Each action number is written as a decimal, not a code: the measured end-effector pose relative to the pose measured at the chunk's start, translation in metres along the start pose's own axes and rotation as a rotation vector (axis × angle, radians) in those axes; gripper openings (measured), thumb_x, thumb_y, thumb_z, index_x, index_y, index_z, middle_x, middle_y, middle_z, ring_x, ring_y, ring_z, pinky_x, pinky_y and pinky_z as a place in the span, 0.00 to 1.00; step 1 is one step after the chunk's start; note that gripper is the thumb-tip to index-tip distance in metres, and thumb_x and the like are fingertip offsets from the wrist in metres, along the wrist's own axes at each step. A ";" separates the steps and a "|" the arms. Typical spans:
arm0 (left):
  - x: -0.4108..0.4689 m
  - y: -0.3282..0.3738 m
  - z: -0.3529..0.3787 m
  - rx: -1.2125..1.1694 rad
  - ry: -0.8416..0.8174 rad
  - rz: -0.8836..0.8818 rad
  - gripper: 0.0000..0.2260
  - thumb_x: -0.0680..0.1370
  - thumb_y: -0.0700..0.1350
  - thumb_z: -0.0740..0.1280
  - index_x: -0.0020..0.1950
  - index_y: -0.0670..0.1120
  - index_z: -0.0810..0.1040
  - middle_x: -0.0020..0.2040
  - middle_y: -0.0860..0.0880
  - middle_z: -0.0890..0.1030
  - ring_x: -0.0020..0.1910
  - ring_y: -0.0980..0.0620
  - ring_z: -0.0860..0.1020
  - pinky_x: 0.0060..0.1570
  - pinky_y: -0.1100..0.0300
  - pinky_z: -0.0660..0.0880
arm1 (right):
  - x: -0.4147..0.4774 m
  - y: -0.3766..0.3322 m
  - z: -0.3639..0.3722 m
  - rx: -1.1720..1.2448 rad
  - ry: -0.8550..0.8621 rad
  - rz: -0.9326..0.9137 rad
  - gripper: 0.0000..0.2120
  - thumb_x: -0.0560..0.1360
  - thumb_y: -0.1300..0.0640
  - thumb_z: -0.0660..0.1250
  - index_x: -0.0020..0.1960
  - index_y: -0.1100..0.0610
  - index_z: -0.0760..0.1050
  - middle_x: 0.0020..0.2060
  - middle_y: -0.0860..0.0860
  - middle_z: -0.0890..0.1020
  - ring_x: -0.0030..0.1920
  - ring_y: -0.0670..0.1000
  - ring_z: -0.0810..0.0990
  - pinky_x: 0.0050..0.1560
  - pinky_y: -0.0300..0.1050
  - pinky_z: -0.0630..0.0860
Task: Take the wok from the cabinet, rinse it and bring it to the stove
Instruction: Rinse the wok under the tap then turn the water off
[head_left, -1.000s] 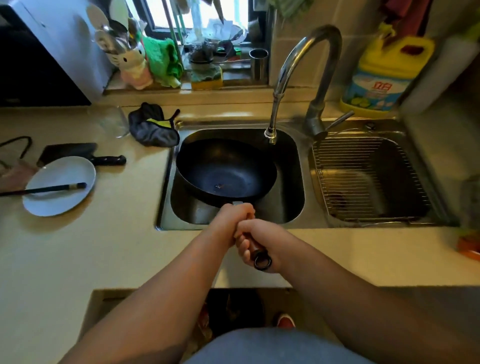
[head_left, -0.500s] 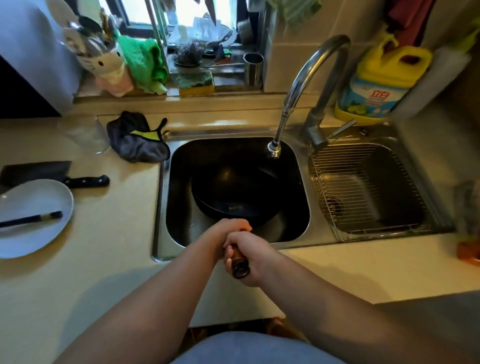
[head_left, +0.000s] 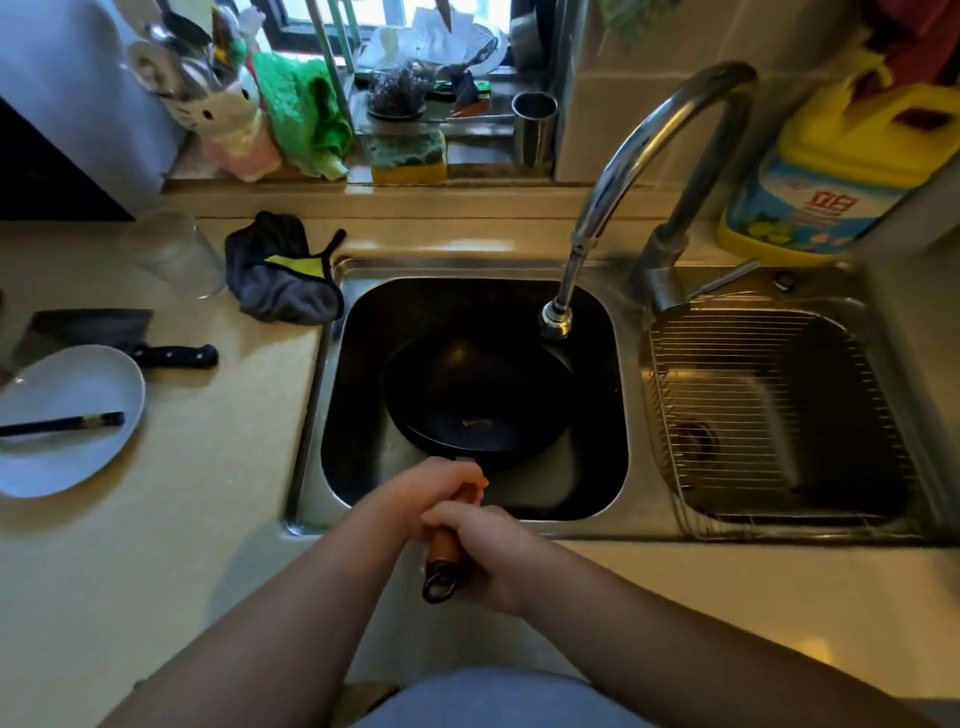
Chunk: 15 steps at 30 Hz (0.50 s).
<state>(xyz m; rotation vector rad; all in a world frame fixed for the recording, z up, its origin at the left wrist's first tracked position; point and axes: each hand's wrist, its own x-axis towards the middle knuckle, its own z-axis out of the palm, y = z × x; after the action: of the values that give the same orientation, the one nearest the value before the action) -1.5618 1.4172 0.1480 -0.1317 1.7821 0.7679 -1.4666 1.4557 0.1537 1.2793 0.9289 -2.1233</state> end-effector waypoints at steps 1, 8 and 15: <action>0.001 -0.003 -0.002 -0.004 0.013 0.008 0.07 0.77 0.38 0.66 0.39 0.41 0.75 0.33 0.45 0.76 0.32 0.50 0.75 0.35 0.57 0.75 | -0.003 0.000 -0.008 -0.110 -0.023 -0.015 0.15 0.74 0.52 0.69 0.56 0.59 0.73 0.36 0.55 0.80 0.29 0.50 0.82 0.29 0.44 0.79; 0.008 -0.021 -0.004 0.319 0.174 0.026 0.16 0.73 0.43 0.70 0.58 0.43 0.73 0.47 0.43 0.81 0.42 0.48 0.81 0.38 0.57 0.80 | -0.030 -0.048 -0.094 -0.410 0.192 -0.321 0.11 0.79 0.53 0.65 0.51 0.62 0.76 0.36 0.55 0.81 0.28 0.47 0.82 0.26 0.40 0.77; -0.008 -0.025 -0.003 0.264 0.197 0.110 0.29 0.72 0.38 0.69 0.71 0.49 0.67 0.41 0.43 0.83 0.33 0.48 0.81 0.35 0.56 0.80 | -0.045 -0.133 -0.201 -0.238 0.433 -0.498 0.10 0.80 0.52 0.64 0.54 0.57 0.77 0.44 0.58 0.81 0.40 0.53 0.82 0.35 0.45 0.78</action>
<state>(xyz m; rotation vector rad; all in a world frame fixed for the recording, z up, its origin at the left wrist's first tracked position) -1.5498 1.3942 0.1451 0.0689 2.0753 0.6056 -1.4264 1.6970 0.1679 1.5282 1.7861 -2.0161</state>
